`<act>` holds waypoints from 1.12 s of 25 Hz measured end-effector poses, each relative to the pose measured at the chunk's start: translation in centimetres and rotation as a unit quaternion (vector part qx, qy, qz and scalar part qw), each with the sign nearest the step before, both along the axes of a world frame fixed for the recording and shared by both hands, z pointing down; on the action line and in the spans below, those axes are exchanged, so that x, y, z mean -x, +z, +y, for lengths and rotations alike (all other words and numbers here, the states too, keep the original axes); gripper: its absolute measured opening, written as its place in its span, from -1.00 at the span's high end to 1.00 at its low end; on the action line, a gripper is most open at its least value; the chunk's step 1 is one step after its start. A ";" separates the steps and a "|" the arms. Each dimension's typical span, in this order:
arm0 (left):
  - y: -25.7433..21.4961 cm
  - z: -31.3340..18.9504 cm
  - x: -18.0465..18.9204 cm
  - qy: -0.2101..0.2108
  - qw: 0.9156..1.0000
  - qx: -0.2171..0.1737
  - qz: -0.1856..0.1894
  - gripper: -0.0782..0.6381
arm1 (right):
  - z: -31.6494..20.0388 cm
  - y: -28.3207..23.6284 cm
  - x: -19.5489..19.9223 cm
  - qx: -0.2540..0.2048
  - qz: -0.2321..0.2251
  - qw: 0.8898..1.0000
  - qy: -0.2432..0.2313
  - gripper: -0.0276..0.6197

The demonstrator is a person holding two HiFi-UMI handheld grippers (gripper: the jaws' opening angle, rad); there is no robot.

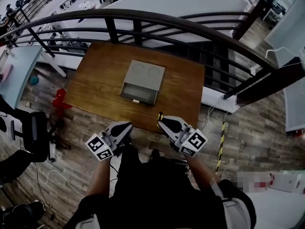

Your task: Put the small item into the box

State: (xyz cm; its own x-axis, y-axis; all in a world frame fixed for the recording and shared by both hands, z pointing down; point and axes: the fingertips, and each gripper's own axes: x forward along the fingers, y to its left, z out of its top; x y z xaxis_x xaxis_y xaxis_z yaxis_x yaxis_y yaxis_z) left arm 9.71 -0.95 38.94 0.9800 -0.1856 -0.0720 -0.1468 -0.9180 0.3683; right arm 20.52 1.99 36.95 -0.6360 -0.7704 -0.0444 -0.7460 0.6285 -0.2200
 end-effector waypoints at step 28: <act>5.8 -20.5 6.2 0.075 0.995 0.060 0.006 0.74 | -20.2 5.7 4.5 0.091 0.163 0.982 0.037 0.77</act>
State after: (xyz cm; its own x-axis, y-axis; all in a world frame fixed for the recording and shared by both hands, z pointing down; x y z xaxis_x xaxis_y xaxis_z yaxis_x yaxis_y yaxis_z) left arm 3.48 -21.50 44.70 0.9965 -0.0448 -0.0702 -0.0059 -0.8790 0.4767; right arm 16.06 -18.21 42.64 -0.5357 -0.7911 0.2952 -0.8376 0.5423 -0.0666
